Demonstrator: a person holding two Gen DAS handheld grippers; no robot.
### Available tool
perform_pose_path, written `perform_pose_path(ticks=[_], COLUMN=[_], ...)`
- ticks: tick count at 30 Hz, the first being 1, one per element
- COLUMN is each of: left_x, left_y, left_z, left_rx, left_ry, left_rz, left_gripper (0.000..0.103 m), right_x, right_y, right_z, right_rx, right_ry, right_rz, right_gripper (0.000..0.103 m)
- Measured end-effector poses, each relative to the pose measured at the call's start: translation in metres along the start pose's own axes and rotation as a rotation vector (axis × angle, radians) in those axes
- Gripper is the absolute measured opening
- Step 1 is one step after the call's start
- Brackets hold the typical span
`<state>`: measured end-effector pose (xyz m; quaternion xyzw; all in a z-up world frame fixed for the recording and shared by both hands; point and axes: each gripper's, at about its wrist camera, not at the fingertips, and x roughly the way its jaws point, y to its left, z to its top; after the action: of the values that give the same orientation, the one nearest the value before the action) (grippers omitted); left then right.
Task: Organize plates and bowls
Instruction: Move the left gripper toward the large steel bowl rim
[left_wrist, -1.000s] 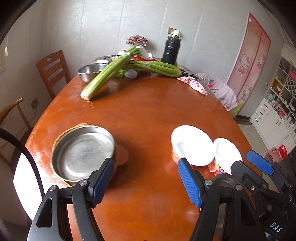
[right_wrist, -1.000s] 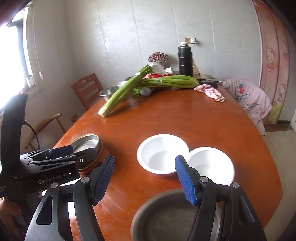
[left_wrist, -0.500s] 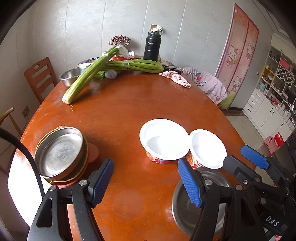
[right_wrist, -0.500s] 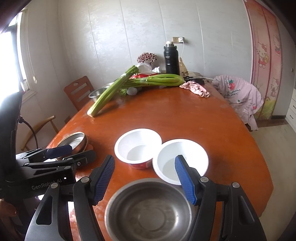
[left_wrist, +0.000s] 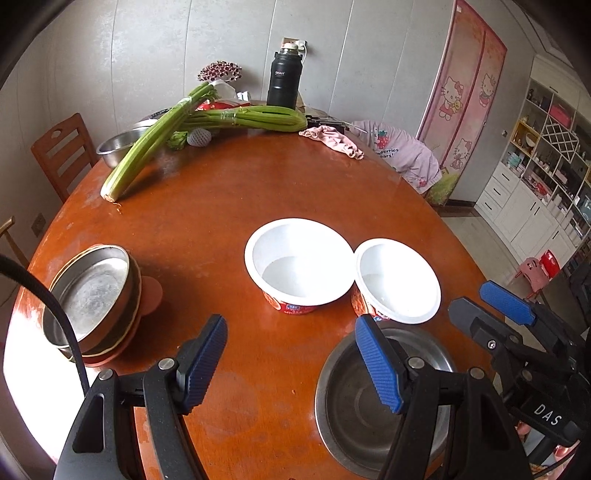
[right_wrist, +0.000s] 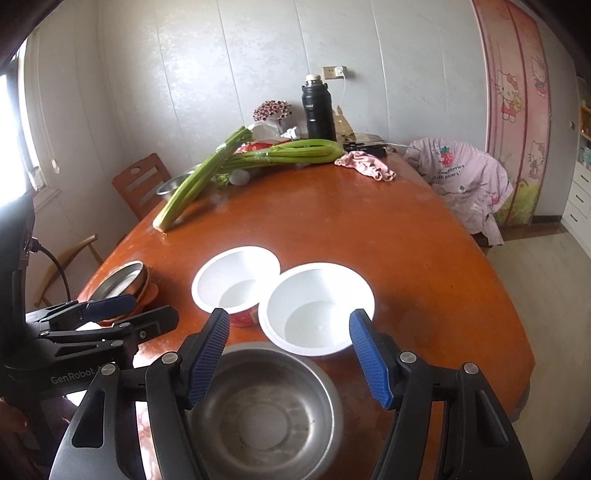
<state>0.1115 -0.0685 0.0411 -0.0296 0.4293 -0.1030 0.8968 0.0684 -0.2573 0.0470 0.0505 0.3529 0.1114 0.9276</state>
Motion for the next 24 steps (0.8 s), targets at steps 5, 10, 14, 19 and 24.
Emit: perform_pose_path(ticks=[5,10,14,19,24], left_x=[0.004,0.007,0.013,0.018,0.022], left_y=[-0.003,-0.004,-0.008,-0.012,-0.016], left_z=[-0.005,-0.013,-0.021,-0.029,-0.036], left_rx=[0.007,0.008,0.014,0.025,0.027], left_ry=[0.009,0.021,0.041,0.052,0.061], left_rz=[-0.007,-0.017,-0.037,-0.038,-0.052], left_gripper=[0.071,0.071,0.071,0.071,0.071], right_x=[0.0,-0.003,0.0,0.006,0.012], right_y=[-0.007,-0.017,-0.02,-0.018,-0.016], right_z=[-0.006,-0.015,-0.022,-0.036,-0.048], right_rx=[0.003,0.012,0.011,-0.01,-0.013], right_ry=[0.018,0.038,0.067,0.105,0.132], right_rz=[-0.002,-0.002,-0.01,-0.001,-0.013], right_gripper=[0.069,0.069,0.069,0.069,0.069])
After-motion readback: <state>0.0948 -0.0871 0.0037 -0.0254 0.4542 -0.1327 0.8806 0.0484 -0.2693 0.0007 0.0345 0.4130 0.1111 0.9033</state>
